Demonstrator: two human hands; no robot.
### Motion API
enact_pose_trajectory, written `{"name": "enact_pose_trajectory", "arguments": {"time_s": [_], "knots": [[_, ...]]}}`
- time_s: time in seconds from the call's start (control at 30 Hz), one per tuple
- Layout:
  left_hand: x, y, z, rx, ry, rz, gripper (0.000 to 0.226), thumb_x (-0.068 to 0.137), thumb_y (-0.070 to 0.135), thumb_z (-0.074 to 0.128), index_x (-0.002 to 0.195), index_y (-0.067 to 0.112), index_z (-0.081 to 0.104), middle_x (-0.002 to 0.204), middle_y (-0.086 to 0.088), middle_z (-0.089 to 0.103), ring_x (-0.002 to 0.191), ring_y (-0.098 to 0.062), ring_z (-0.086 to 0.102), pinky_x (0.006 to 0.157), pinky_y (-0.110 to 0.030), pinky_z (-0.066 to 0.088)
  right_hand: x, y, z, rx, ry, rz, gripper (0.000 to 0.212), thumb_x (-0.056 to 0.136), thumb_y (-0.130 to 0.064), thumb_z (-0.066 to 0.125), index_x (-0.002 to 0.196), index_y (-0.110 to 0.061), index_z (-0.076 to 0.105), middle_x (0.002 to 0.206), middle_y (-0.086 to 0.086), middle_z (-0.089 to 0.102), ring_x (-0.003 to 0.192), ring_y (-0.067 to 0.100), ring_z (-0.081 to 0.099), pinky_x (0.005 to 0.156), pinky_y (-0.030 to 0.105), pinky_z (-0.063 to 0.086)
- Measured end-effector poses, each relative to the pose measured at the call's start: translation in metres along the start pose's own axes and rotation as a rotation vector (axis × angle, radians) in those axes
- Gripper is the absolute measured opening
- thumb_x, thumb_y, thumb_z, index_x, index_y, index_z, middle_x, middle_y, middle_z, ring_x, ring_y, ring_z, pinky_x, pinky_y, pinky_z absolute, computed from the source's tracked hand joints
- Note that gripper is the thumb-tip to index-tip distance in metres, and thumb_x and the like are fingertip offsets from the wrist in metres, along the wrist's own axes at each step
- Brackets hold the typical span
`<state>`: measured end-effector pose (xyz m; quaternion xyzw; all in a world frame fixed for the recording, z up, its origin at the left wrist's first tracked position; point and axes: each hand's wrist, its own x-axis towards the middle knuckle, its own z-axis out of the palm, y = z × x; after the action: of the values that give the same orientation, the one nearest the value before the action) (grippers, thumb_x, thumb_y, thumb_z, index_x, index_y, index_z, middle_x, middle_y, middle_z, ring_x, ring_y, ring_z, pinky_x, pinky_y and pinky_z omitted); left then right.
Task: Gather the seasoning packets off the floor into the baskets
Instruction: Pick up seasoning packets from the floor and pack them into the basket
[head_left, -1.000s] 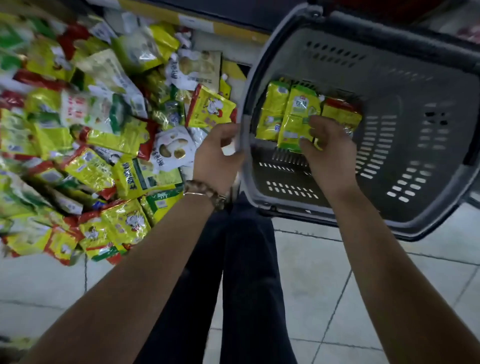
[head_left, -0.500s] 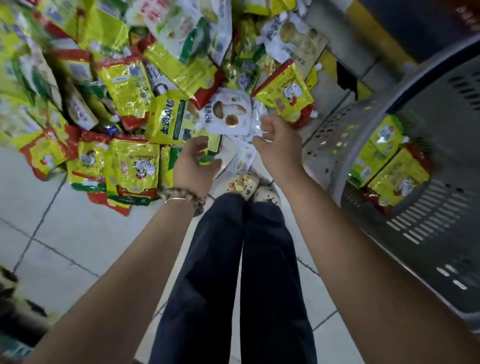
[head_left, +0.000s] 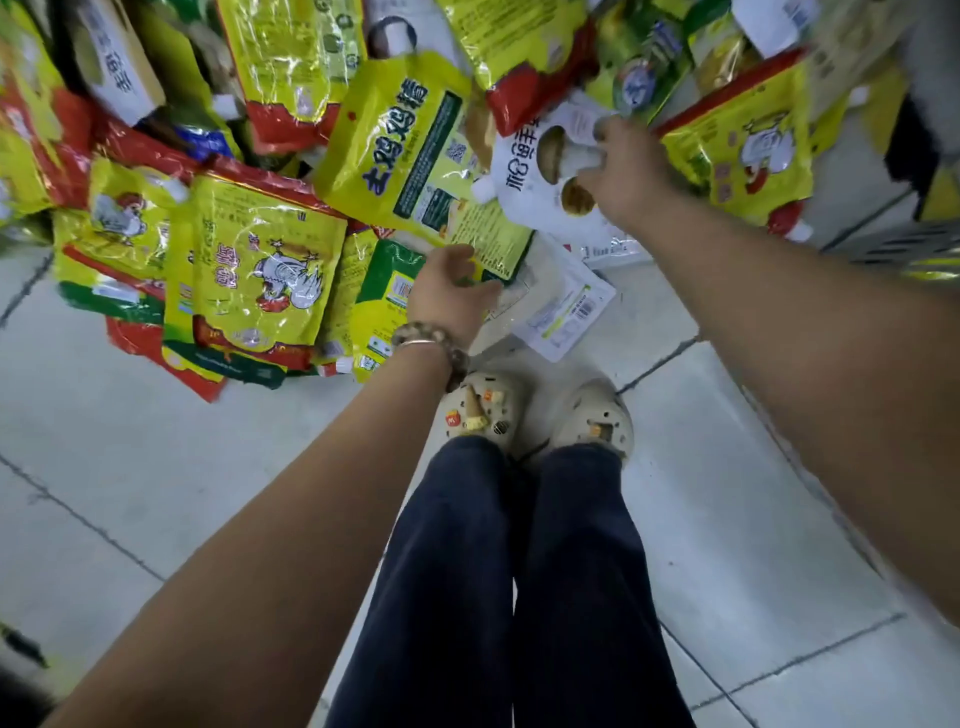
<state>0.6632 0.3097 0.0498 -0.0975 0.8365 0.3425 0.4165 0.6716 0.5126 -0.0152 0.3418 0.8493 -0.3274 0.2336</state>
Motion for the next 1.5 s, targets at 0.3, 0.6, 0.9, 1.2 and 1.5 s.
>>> {"name": "enact_pose_trajectory", "arguments": {"time_s": [0.3,0.6,0.9,1.2,1.5], "knots": [[0.043,0.011,0.035,-0.295,0.004,-0.063,0.052,0.066,0.014,0.075,0.113,-0.001,0.058,0.097,-0.010,0.064,0.092,-0.022,0.061,0.087,-0.036,0.052,0.044,0.014,-0.009,-0.089,-0.126,-0.011,0.079,0.070,-0.050,0.077,0.127,-0.003,0.050,0.128,0.017,0.055,0.116,0.032,0.053,0.096,0.047,0.046],[0.024,-0.003,0.020,-0.780,-0.146,-0.249,0.041,0.063,0.029,0.081,0.097,0.009,0.069,0.109,-0.017,0.067,0.100,-0.034,0.064,0.093,-0.052,0.049,-0.074,-0.001,0.025,0.802,-0.262,0.232,0.011,0.084,-0.020,0.070,0.090,-0.013,0.067,0.086,0.004,0.070,0.069,0.008,0.067,0.064,0.023,0.055],[0.005,-0.022,0.011,-0.541,0.119,-0.215,0.015,0.089,0.007,0.060,0.102,0.016,0.059,0.077,0.010,0.060,0.059,0.001,0.060,0.057,-0.019,0.050,-0.065,0.034,0.039,0.595,0.044,0.300,0.013,0.094,-0.027,0.051,0.093,-0.016,0.058,0.094,0.006,0.054,0.088,0.018,0.051,0.070,0.022,0.040],[0.010,-0.029,0.015,-0.669,0.054,-0.201,0.017,0.089,0.001,0.057,0.084,0.017,0.062,0.059,0.014,0.068,0.060,-0.006,0.065,0.062,-0.026,0.053,-0.001,0.053,0.033,0.402,0.285,0.554,0.070,0.077,-0.030,0.072,0.131,-0.003,0.037,0.137,0.013,0.047,0.122,0.026,0.050,0.098,0.034,0.044],[0.012,-0.032,0.014,-0.671,0.045,-0.215,0.015,0.089,0.004,0.059,0.085,0.018,0.062,0.059,0.014,0.068,0.057,-0.007,0.066,0.055,-0.023,0.054,-0.015,0.064,0.034,0.611,0.284,0.575,0.036,0.071,-0.023,0.072,0.105,-0.011,0.068,0.103,0.006,0.070,0.092,0.025,0.067,0.081,0.040,0.056]]}}
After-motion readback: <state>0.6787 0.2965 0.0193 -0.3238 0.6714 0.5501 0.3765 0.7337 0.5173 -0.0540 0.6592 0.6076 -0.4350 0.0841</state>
